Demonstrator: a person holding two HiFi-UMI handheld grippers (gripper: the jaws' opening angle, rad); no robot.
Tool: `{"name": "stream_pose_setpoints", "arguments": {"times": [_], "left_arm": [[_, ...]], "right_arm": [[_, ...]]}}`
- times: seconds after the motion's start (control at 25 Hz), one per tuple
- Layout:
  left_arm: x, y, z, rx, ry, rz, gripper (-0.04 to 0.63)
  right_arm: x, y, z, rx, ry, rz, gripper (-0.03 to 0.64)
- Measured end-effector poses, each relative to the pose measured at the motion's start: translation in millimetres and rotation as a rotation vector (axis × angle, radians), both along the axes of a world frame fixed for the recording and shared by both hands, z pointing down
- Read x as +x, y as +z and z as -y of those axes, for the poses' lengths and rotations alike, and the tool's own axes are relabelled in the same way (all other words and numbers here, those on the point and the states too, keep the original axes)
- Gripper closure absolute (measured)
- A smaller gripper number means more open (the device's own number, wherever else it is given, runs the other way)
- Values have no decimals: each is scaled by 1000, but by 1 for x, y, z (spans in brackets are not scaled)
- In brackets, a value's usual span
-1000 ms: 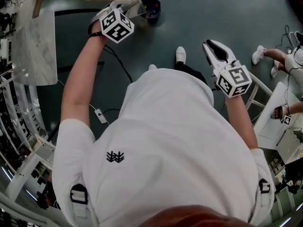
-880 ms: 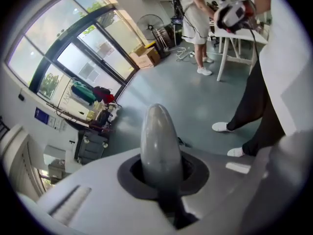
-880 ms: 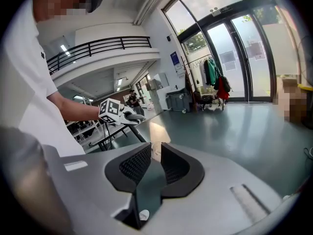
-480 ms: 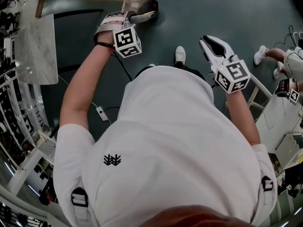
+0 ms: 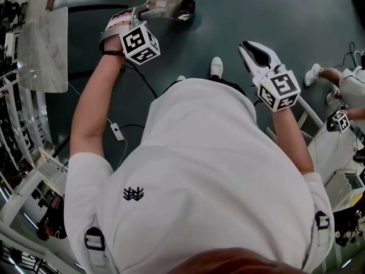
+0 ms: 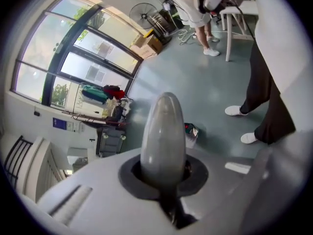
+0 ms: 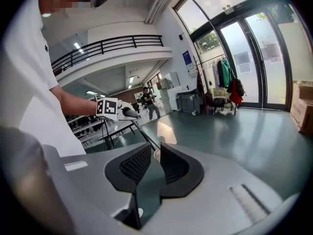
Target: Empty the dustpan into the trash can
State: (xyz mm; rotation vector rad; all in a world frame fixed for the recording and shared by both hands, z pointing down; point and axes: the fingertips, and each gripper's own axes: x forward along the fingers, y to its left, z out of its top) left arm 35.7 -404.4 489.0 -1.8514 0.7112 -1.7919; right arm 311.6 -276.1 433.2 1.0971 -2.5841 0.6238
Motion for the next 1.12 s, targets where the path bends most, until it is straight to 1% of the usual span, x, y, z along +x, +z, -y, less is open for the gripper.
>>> {"name": "stream_pose_setpoints", "arguments": {"times": [0.2,0.36,0.52,0.68,0.92,1.12], "left_arm": [[-51,-24,-8,39,-160,-71,534],[-97,-41,-28,56,-278,-136,534],[-144,-49,-58,48,-397,-232,534],[-188,-47,-92,16,-503,-327,534],[-244,-27,-148,-54,-605,-439,534],[-276,-13,-192,-105,-637,-486,534]], "right_arm": [[-26,4,4,5,-53,-6,558],[-60,-1,-2,14,-101,-16,558],[-96,-7,-17,29,-144,-28,560],[-129,-10,-35,40,-167,-38,567],[-175,-9,-66,43,-175,-61,575],[-209,-8,-97,44,-165,-74,584]]}}
